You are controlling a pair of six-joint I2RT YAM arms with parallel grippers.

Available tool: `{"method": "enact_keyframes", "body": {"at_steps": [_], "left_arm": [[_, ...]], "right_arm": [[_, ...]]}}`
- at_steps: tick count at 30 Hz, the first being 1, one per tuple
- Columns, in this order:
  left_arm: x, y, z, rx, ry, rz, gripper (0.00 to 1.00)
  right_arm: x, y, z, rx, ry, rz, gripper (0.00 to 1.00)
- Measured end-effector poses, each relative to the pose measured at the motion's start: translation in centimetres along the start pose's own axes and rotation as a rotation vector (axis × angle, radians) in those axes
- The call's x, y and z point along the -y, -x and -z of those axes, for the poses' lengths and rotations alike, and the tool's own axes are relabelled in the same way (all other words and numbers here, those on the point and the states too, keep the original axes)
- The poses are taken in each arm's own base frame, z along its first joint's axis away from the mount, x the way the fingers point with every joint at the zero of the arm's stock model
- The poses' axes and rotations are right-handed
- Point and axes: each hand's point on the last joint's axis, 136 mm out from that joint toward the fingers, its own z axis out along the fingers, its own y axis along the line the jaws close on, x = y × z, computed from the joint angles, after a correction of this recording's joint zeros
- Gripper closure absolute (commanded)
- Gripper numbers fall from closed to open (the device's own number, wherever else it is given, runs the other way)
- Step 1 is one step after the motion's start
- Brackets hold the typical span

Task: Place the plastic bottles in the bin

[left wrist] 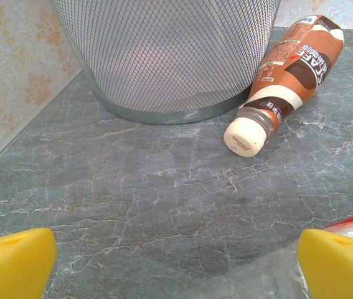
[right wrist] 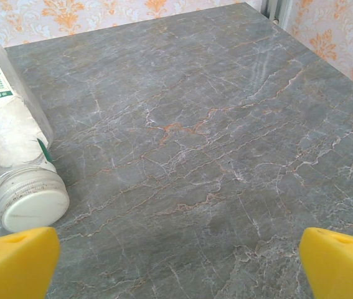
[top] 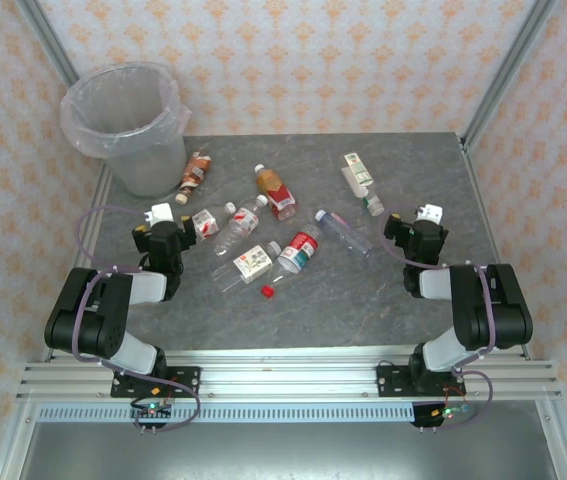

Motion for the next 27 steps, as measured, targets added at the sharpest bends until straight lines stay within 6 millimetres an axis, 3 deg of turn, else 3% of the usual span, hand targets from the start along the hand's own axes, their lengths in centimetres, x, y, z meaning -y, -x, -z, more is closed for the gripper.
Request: {"method": "enact_keyframes", "body": {"at_steps": [9, 11, 17, 24, 27], "left_arm": [[0.2, 0.0, 0.1, -0.027, -0.011, -0.019, 0.0], [0.4, 0.9, 0.2, -0.033, -0.021, -0.024, 0.0], [1.0, 4.7, 2.7, 0.044, -0.06, -0.007, 0.0], [0.2, 5.5, 5.7, 0.028, -0.045, 0.049, 0.0], [-0.6, 5.9, 7.1, 0.01, -0.036, 0.099, 0.0]], "right_arm": [[-0.3, 0.0, 0.1, -0.005, 0.018, 0.002, 0.01], [-0.4, 0.2, 0.4, -0.008, 0.027, 0.005, 0.01], [-1.0, 3.6, 2.7, 0.054, 0.068, -0.004, 0.01], [-1.6, 7.0, 5.2, 0.074, 0.106, -0.096, 0.01], [-1.8, 7.4, 5.9, 0.055, 0.121, -0.165, 0.01]]}}
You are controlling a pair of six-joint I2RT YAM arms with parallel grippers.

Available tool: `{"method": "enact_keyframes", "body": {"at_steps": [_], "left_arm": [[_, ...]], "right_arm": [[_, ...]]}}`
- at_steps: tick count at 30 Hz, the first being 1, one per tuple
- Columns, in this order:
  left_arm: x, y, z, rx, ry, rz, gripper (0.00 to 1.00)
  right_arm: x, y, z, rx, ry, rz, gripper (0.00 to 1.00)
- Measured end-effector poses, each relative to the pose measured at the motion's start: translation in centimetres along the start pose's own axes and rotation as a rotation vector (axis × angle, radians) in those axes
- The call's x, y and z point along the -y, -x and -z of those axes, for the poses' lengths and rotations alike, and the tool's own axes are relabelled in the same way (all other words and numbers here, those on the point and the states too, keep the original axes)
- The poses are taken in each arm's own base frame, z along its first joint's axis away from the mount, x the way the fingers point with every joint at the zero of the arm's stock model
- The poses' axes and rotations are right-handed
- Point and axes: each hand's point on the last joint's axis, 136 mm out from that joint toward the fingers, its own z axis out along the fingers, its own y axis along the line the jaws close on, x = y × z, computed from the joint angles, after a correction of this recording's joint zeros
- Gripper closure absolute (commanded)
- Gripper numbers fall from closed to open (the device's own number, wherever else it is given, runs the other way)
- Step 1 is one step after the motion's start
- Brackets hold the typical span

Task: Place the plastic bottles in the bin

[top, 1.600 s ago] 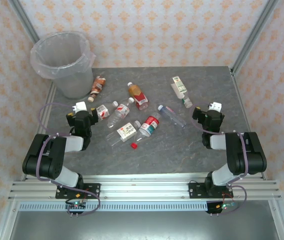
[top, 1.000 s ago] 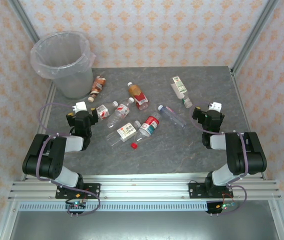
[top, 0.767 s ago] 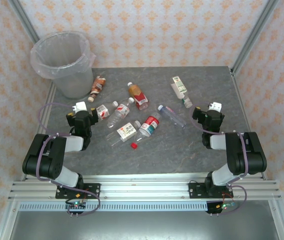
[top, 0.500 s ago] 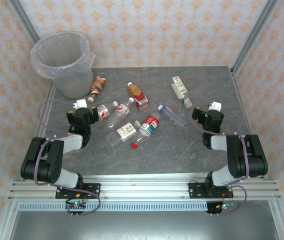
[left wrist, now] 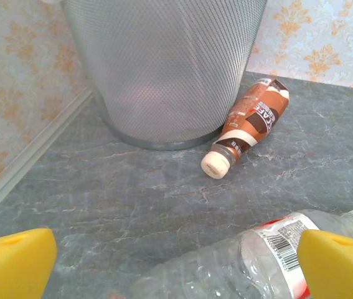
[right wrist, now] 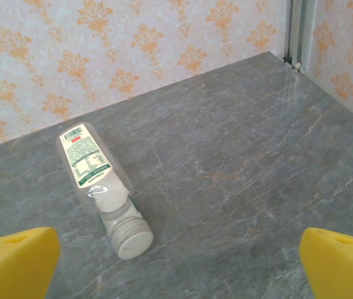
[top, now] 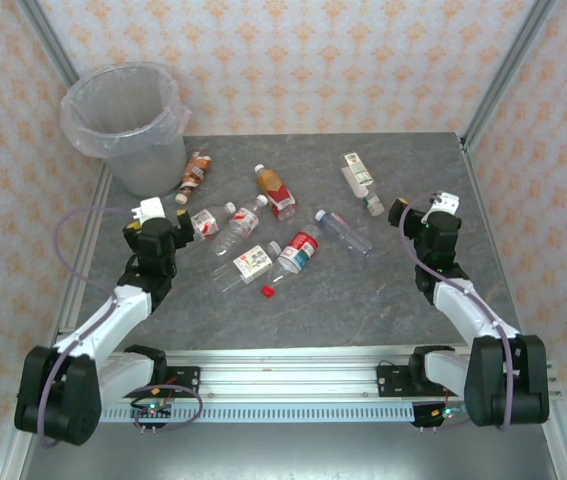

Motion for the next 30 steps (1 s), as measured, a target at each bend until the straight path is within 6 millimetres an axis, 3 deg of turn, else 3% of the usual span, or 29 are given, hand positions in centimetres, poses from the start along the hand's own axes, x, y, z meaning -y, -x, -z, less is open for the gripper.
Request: {"method": "enact_keyframes", "body": {"at_steps": [5, 9, 13, 23, 26, 30], "left_arm": [[-0.1, 0.6, 2.2, -0.06, -0.002, 0.145, 0.0], [0.5, -1.1, 4.0, -0.171, -0.008, 0.202, 0.0], [-0.1, -3.1, 4.7, -0.309, 0.05, 0.183, 0.0], [2.3, -3.6, 3.0, -0.473, 0.044, 0.03, 0.0], [2.2, -3.9, 2.3, -0.491, 0.038, -0.009, 0.0], [0.8, -4.3, 0.4, -0.549, 0.005, 0.069, 0.0]], "right_arm": [[0.0, -1.3, 0.5, -0.067, 0.004, -0.11, 0.01], [-0.6, -2.1, 0.6, -0.108, 0.035, -0.177, 0.01], [-1.7, -2.8, 0.3, -0.144, 0.096, -0.208, 0.01], [-3.5, -2.7, -0.2, -0.163, 0.19, -0.21, 0.01], [-3.5, -2.6, -0.2, -0.161, 0.191, -0.199, 0.01], [-3.6, -2.6, -0.2, -0.159, 0.195, -0.178, 0.01]]}}
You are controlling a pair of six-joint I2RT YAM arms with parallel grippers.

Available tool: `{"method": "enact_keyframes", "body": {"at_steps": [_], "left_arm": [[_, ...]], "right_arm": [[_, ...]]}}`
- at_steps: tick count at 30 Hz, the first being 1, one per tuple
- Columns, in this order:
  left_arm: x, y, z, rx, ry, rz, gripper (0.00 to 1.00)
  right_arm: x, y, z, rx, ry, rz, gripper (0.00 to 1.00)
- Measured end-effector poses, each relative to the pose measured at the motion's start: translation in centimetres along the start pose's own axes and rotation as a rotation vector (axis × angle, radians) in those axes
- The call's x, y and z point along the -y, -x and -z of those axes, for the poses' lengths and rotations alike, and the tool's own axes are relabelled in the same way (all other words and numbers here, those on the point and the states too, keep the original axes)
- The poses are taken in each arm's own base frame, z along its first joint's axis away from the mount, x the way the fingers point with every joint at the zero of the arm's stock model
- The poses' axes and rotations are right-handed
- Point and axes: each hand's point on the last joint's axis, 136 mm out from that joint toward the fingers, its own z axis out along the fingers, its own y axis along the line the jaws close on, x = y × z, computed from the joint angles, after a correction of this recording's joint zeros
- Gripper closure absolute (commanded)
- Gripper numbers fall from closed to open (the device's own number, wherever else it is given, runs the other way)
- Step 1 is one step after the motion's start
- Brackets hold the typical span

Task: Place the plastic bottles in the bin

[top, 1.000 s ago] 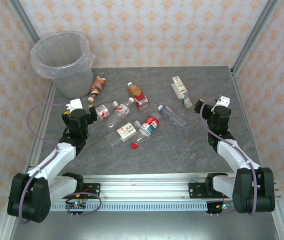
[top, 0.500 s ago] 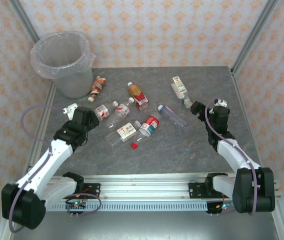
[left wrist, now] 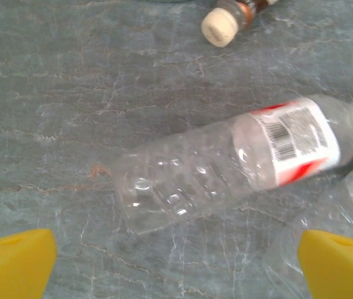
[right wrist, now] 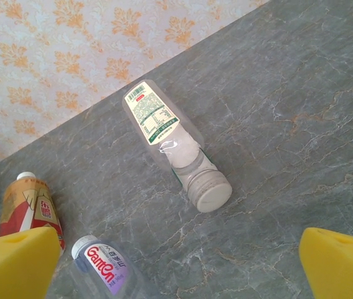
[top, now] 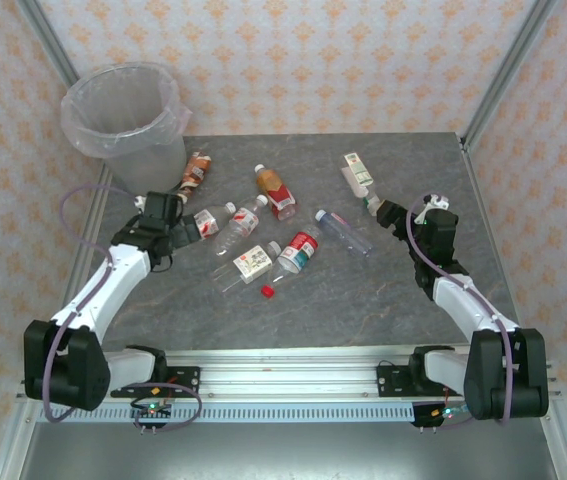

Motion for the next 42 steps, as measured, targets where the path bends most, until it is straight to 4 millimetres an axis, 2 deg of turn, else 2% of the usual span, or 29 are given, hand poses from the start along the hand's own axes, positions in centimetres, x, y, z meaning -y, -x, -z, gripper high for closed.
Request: {"method": "enact_keyframes", "body": {"at_steps": [2, 8, 15, 21, 32, 38, 42], "left_arm": [[-0.6, 0.0, -0.8, -0.029, -0.01, 0.003, 0.0], [0.2, -0.6, -1.2, -0.06, -0.057, -0.142, 0.0], [0.3, -1.8, -3.7, -0.14, -0.035, -0.298, 0.0], [1.1, -2.8, -5.1, -0.196, -0.076, -0.379, 0.0], [0.6, -1.5, -7.7, -0.2, 0.016, -0.444, 0.0], [1.7, -0.6, -9.4, -0.225, 0.004, -0.477, 0.0], [2.5, -1.4, -9.7, -0.259, -0.054, -0.502, 0.04]], "right_arm": [[-0.2, 0.2, 0.0, -0.006, 0.005, 0.017, 0.01], [-1.8, 1.9, 0.1, 0.008, 0.043, 0.069, 0.01], [-2.1, 1.8, 0.1, -0.012, 0.054, 0.105, 0.01], [-2.8, 2.7, 0.0, 0.0, 0.066, 0.118, 0.01], [-2.7, 1.1, -1.2, -0.053, 0.063, 0.12, 0.01], [-2.9, 1.0, -1.3, -0.053, 0.069, 0.125, 0.01], [-3.0, 1.0, -1.3, -0.053, 0.067, 0.126, 0.01]]}}
